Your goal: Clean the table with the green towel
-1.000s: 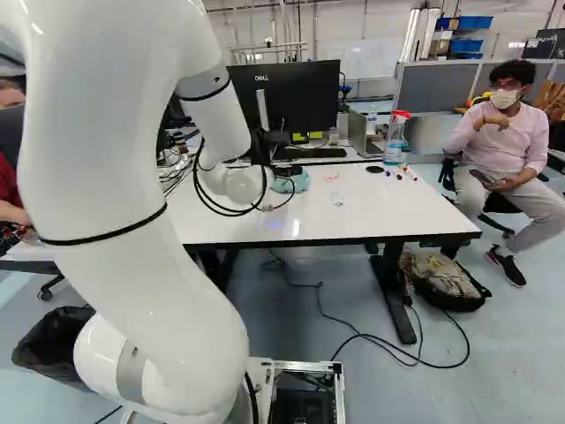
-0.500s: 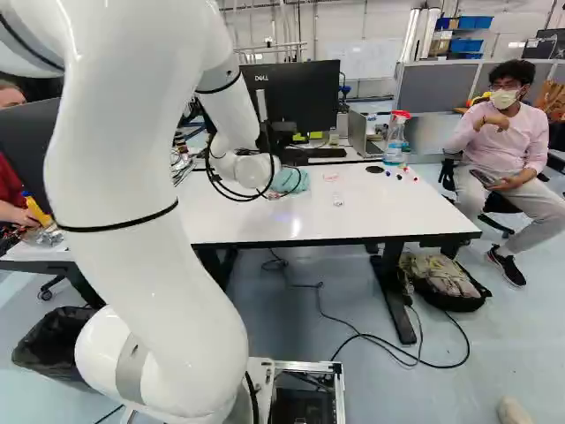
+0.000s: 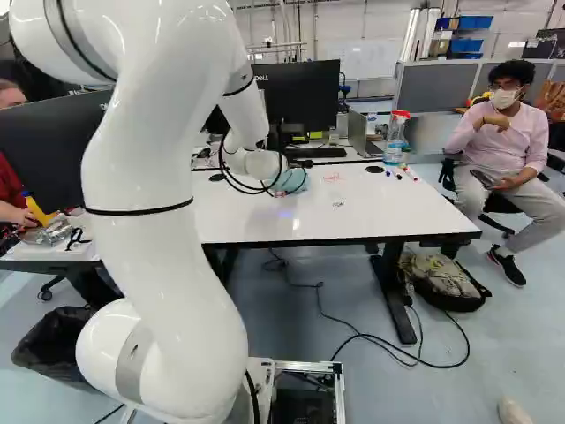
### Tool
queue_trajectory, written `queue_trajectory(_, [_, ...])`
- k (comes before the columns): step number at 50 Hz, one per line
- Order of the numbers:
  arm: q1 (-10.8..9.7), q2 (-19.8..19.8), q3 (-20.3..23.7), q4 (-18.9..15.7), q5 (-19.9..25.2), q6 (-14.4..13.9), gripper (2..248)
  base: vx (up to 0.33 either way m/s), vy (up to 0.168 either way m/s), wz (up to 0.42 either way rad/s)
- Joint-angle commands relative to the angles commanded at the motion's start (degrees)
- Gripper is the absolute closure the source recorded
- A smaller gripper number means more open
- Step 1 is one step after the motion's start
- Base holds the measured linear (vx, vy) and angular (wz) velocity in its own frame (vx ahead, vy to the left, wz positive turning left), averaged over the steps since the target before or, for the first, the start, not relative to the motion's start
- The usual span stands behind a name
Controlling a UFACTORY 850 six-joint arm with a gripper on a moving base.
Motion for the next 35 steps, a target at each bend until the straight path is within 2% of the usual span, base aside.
queue_trajectory(35, [0.79, -8.72, -11.16, 0.00, -14.04, 0.00, 3, 0.000, 0.000, 0.000])
